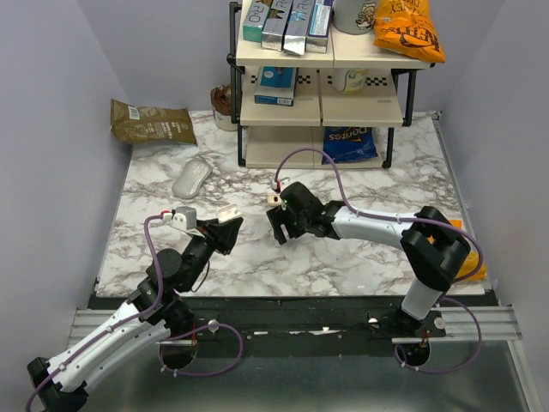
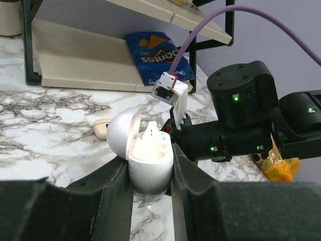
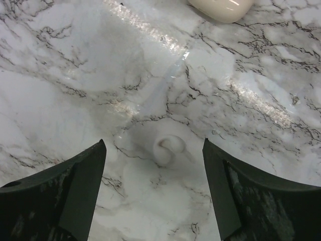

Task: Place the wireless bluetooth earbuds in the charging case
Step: Adjust the left earbud at the center of the board.

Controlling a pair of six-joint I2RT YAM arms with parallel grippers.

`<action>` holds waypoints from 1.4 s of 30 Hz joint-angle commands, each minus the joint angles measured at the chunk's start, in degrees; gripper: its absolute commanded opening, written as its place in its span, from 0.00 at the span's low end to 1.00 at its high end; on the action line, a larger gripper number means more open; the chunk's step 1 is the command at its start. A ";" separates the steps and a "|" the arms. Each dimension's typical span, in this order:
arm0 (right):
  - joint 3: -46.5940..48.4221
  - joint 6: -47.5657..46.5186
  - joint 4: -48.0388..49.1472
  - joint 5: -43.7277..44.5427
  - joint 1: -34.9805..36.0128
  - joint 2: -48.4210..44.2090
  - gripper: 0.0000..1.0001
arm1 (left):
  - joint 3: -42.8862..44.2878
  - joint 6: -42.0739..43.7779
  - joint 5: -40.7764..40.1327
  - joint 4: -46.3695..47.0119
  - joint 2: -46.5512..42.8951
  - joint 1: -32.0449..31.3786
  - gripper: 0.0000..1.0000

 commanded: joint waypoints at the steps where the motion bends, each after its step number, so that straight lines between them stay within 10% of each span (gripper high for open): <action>1: -0.37 2.62 0.54 5.79 -0.31 -2.32 0.82 | 0.65 -0.49 -1.14 -0.39 -0.96 -0.31 0.00; 20: 4.11 1.83 -0.07 -12.57 0.91 1.98 0.80 | 0.47 -0.93 -0.62 0.75 0.62 -0.31 0.00; 42: -1.86 5.25 -0.25 -7.66 0.91 1.72 0.80 | 0.65 -0.67 -0.18 0.40 0.54 -0.31 0.00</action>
